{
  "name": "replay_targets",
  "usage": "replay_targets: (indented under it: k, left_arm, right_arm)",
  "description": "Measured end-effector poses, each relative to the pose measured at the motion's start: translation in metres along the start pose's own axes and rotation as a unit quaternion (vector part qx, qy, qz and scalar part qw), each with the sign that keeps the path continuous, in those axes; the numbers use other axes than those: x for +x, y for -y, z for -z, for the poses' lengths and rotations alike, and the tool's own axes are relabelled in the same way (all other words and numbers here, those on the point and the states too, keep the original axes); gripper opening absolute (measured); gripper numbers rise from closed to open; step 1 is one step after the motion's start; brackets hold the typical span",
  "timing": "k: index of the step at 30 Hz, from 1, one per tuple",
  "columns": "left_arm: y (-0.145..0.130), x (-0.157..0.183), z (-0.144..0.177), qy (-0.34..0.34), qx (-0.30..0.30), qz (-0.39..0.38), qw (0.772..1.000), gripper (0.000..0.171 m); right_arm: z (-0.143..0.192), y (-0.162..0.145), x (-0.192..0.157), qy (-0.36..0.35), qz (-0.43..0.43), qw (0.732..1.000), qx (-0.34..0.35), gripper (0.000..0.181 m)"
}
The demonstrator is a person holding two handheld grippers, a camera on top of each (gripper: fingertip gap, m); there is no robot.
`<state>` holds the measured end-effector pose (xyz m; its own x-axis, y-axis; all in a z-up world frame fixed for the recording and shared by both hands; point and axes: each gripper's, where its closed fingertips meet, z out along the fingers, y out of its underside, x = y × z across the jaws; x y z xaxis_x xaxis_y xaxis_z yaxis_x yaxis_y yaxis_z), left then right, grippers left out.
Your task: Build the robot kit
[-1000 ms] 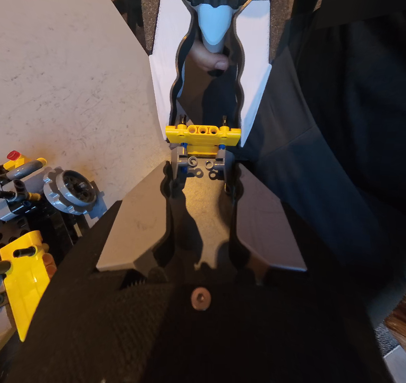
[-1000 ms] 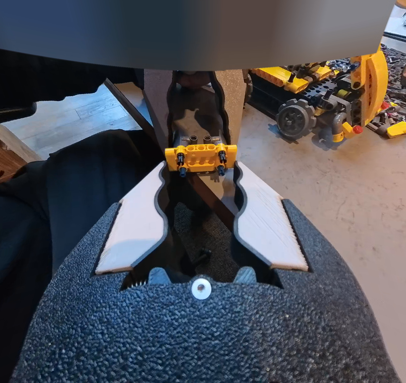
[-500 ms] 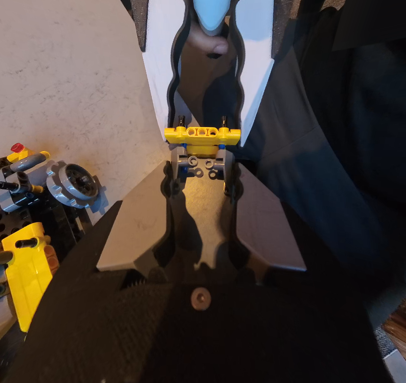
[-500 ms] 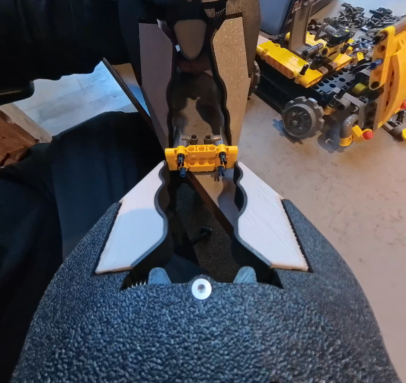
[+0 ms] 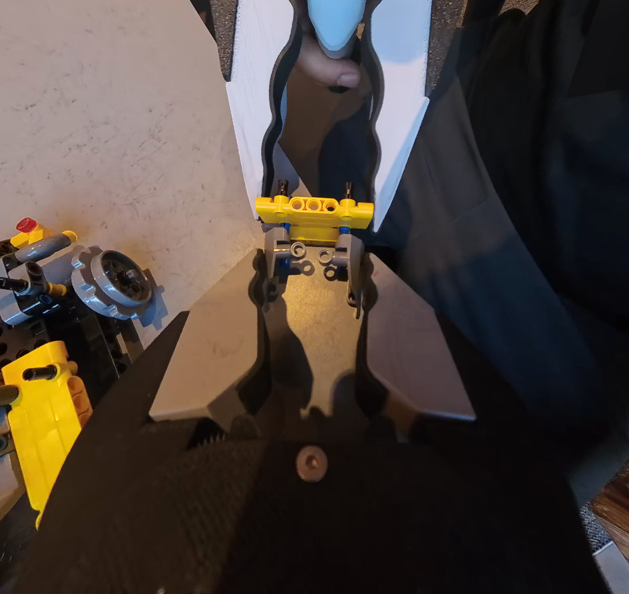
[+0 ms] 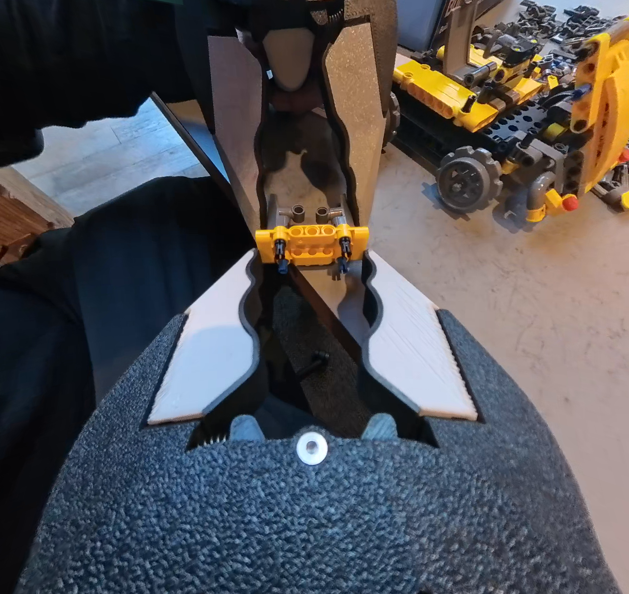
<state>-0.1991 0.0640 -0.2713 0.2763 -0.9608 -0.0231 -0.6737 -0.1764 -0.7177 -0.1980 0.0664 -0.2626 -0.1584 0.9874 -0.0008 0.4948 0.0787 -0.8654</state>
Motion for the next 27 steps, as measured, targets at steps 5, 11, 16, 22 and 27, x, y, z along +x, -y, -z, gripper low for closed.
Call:
replay_targets:
  k: [5,11,16,22,27]
  left_arm:
    - [0.0001,0.0000,-0.0002,0.001,0.000,-0.001,1.000,0.056]
    - [-0.0004,-0.0002,0.0003,0.001,0.000,0.002,1.000,0.055]
    - [-0.0015,-0.0018,0.0014,0.003,0.000,0.008,1.000,0.055]
    - [-0.0024,-0.0043,0.0025,0.007,0.000,0.013,1.000,0.057]
    - [-0.0025,-0.0057,0.0024,0.002,0.000,0.015,1.000,0.058]
  right_arm:
    - [0.0004,-0.0013,0.0003,0.003,0.028,0.999,-0.031,0.059]
    - [-0.0011,-0.0017,0.0004,-0.001,0.026,0.999,-0.028,0.061]
    - [-0.0026,0.0002,0.0021,0.004,0.006,0.999,-0.039,0.060]
    - [-0.0037,0.0026,0.0043,0.007,0.004,0.999,-0.031,0.060]
    - [-0.0048,0.0004,0.0060,0.008,0.021,0.999,-0.038,0.060]
